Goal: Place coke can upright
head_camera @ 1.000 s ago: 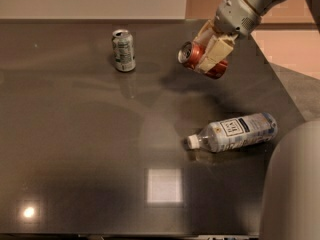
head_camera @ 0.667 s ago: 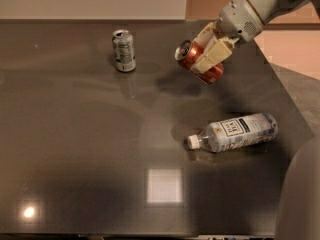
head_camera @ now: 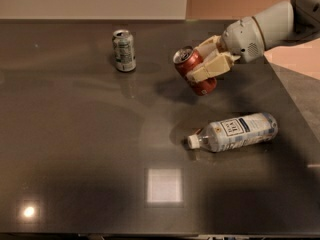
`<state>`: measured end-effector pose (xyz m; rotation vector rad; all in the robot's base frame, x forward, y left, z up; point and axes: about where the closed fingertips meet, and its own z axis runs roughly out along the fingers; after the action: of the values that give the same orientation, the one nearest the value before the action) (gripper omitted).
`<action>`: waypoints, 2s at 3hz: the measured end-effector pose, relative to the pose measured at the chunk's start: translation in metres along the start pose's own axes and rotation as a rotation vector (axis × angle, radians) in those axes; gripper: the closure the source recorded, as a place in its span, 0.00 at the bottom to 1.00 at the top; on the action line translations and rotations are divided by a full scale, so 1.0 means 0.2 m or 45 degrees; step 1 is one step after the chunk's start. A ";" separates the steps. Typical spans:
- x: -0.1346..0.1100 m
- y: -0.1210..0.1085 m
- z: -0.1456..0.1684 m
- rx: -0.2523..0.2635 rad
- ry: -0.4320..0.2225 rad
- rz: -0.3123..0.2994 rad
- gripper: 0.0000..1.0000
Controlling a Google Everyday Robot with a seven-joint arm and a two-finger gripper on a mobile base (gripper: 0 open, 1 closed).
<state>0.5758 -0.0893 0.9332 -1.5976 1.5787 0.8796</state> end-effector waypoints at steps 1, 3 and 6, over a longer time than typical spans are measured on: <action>0.02 0.00 0.04 0.057 -0.133 0.018 1.00; 0.05 -0.08 0.11 0.139 -0.322 0.073 1.00; 0.11 -0.15 0.13 0.176 -0.567 0.134 0.61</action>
Offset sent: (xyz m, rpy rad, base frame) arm 0.0180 0.0075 -0.0191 0.2999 -0.0128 -0.1372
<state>0.6065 -0.0786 0.9009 -1.1326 1.3772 1.0718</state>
